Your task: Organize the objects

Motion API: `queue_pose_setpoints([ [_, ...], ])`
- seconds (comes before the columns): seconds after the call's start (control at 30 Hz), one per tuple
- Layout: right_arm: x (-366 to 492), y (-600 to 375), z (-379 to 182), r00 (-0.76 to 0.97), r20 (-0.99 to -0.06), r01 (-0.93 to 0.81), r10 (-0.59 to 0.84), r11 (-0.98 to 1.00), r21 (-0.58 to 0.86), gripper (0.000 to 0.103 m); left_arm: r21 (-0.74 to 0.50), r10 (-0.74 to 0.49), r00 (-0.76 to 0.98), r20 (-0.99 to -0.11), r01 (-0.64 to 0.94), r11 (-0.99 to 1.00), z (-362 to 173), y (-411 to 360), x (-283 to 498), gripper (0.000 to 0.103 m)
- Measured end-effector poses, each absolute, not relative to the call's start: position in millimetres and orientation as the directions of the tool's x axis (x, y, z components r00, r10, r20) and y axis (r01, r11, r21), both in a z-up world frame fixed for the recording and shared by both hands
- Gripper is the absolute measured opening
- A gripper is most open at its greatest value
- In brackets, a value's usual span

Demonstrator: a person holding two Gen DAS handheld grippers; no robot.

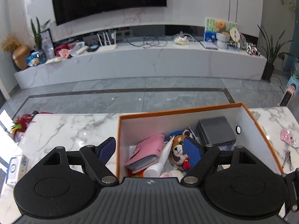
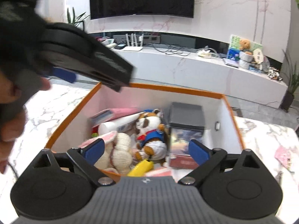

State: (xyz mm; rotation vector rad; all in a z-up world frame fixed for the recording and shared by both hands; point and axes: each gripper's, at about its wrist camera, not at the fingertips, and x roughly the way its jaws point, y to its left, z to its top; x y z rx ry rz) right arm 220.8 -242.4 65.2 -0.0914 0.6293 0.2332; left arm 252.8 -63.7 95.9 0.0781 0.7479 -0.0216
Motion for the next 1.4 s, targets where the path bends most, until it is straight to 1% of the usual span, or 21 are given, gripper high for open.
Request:
queue_pose_setpoints([
  [0.17, 206.7, -261.3, 75.9, 0.796, -0.589, -0.184, 0.137, 0.983, -0.02, 0.099, 0.037, 0.043, 0.767, -0.64, -0.025, 0.999, 104.3, -60.5, 216.2, 0.094],
  [0.33, 187.5, -278.6, 77.7, 0.799, -0.596, -0.136, 0.083, 0.99, -0.045, 0.099, 0.037, 0.085, 0.739, -0.668, -0.081, 0.996, 86.4, -59.4, 182.3, 0.094],
  [0.5, 169.5, -293.6, 77.8, 0.791, -0.611, -0.091, 0.034, 0.994, -0.063, 0.1, 0.071, 0.135, 0.696, -0.705, -0.121, 0.99, 71.2, -62.5, 157.5, 0.094],
  [0.57, 162.7, -298.7, 80.0, 0.793, -0.609, -0.071, 0.016, 0.995, -0.067, 0.1, 0.048, 0.12, 0.696, -0.708, -0.123, 0.991, 67.9, -62.2, 147.7, 0.094],
  [0.7, 156.8, -303.3, 81.6, 0.796, -0.606, -0.059, 0.008, 0.996, -0.065, 0.101, -0.072, 0.027, 0.686, -0.728, -0.116, 0.991, 63.1, -57.6, 137.3, 0.094],
  [0.77, 156.6, -304.0, 81.7, 0.797, -0.604, -0.056, 0.001, 0.996, -0.072, 0.101, -0.1, 0.006, 0.68, -0.733, -0.116, 0.988, 62.2, -59.5, 136.8, 0.094],
  [1.0, 164.5, -297.6, 75.6, 0.785, -0.619, -0.055, -0.019, 0.993, -0.1, 0.101, -0.079, 0.015, 0.652, -0.758, -0.115, 0.99, 50.2, -69.0, 142.1, 0.094],
  [1.27, 168.2, -287.8, 70.3, 0.779, -0.627, -0.064, -0.033, 0.989, -0.132, 0.101, -0.043, 0.044, 0.658, -0.751, -0.116, 0.992, 48.7, -69.6, 143.5, 0.094],
  [1.4, 168.2, -284.9, 69.4, 0.777, -0.629, -0.072, -0.036, 0.987, -0.145, 0.101, -0.045, 0.041, 0.656, -0.753, -0.115, 0.992, 48.4, -67.5, 143.3, 0.094],
])
